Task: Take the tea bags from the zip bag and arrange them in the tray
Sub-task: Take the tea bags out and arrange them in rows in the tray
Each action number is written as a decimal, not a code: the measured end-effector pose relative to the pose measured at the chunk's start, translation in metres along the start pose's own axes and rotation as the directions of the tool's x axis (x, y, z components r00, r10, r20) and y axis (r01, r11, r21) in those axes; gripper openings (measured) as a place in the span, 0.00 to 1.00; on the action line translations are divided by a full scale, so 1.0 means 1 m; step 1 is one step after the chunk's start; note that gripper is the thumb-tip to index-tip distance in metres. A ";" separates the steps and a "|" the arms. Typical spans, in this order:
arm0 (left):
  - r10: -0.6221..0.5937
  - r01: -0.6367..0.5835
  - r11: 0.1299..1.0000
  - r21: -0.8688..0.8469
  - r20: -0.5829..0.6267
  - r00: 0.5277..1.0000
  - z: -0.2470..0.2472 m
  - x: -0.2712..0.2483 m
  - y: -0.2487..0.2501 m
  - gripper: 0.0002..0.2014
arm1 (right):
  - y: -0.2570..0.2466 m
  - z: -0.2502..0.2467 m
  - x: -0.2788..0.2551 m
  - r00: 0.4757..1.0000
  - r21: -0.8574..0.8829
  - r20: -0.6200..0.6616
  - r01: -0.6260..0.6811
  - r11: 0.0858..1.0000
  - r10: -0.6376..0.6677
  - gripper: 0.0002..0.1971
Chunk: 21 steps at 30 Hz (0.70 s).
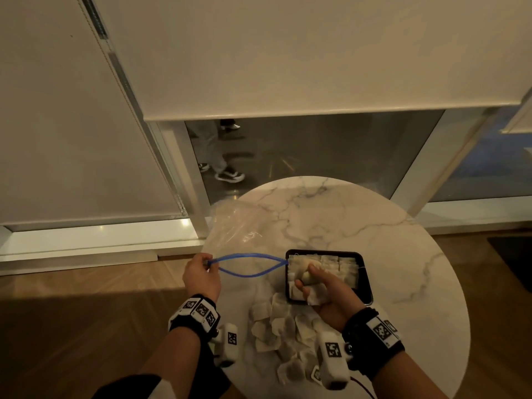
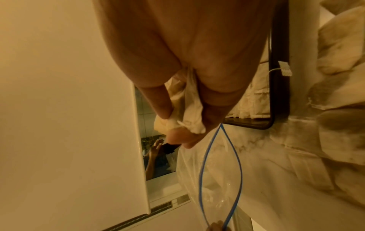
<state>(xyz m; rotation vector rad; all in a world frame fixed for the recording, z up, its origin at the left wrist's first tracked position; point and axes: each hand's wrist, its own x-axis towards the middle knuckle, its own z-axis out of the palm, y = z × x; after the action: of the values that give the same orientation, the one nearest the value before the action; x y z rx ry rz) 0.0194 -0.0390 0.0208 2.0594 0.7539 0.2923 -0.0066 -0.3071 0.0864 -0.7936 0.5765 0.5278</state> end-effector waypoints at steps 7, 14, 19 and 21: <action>-0.125 0.087 0.967 0.240 0.146 0.981 0.023 -0.012 -0.013 0.22 | 0.003 -0.023 0.013 0.998 0.152 -0.022 -0.062 0.986 0.066 0.12; 0.155 -0.305 0.810 0.502 0.318 0.935 0.039 -0.020 0.011 0.28 | 0.006 -0.029 0.019 0.993 0.152 -0.056 -0.095 0.984 0.105 0.15; 0.007 -0.341 0.757 0.557 0.516 0.857 0.059 -0.012 0.019 0.29 | 0.000 -0.027 0.023 0.985 0.119 -0.051 -0.158 0.980 0.165 0.19; -0.067 -0.337 0.737 0.585 0.560 0.826 0.067 -0.011 0.014 0.30 | -0.003 -0.027 0.025 0.981 0.115 -0.054 -0.177 0.978 0.184 0.20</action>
<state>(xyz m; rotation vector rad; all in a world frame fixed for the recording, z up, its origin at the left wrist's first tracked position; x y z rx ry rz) 0.0475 -0.0966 -0.0049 2.6951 0.3416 -0.5831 0.0061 -0.3245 0.0559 -0.6593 0.7356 0.6338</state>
